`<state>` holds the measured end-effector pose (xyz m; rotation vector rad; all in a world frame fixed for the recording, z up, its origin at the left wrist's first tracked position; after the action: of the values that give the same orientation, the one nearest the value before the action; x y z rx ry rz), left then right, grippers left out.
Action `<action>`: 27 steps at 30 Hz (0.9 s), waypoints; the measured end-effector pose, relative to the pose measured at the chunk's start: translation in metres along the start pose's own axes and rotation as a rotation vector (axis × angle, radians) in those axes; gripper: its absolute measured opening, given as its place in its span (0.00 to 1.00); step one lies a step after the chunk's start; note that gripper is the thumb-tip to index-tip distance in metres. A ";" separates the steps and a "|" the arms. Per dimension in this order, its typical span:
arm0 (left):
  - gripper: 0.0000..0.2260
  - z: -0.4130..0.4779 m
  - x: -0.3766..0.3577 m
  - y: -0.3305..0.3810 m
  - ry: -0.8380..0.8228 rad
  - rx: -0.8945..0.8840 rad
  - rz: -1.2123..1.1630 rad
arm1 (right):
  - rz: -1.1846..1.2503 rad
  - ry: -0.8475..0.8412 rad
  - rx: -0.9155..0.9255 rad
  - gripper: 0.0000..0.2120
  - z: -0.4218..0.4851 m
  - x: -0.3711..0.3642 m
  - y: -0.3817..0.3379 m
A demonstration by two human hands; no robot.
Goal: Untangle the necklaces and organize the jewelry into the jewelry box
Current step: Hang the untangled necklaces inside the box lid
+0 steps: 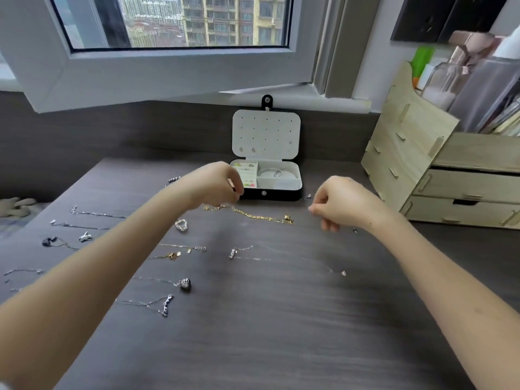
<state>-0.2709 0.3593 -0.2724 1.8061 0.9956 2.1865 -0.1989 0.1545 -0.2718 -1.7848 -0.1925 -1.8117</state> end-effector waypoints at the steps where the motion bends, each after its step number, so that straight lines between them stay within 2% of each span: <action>1: 0.08 0.009 0.001 0.002 0.027 -0.008 -0.012 | 0.062 0.026 -0.002 0.11 0.010 0.001 -0.003; 6: 0.11 0.063 0.007 0.017 0.283 -0.052 -0.054 | 0.322 0.276 0.023 0.09 0.083 0.004 -0.023; 10: 0.15 0.105 0.007 0.017 0.482 -0.067 -0.068 | 0.428 0.510 0.003 0.06 0.144 -0.002 -0.040; 15: 0.23 0.138 0.002 0.013 0.650 -0.119 -0.017 | 0.396 0.693 -0.030 0.14 0.190 -0.009 -0.053; 19: 0.27 0.154 -0.001 0.010 0.644 -0.140 -0.011 | 0.291 0.729 -0.024 0.14 0.211 -0.012 -0.058; 23: 0.28 0.162 0.002 0.006 0.603 -0.123 -0.149 | 0.265 0.718 0.009 0.10 0.221 -0.012 -0.061; 25: 0.25 0.162 0.006 0.005 0.586 -0.091 -0.220 | 0.223 0.733 0.066 0.09 0.221 -0.012 -0.061; 27: 0.15 0.163 0.012 0.005 0.595 -0.054 -0.275 | 0.190 0.789 0.127 0.09 0.214 -0.012 -0.057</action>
<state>-0.1237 0.4262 -0.2496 0.9226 1.1782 2.5747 -0.0417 0.3096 -0.2463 -0.8646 0.1659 -2.1472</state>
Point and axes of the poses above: each hand's wrist, its own z-axis towards the middle knuckle, its own x-axis out of the back of the hand, y = z × x, the point moved 3 cm from there along z, towards the middle knuckle, and after that the axes turned 14 degrees about y, right-handed, at the moved point
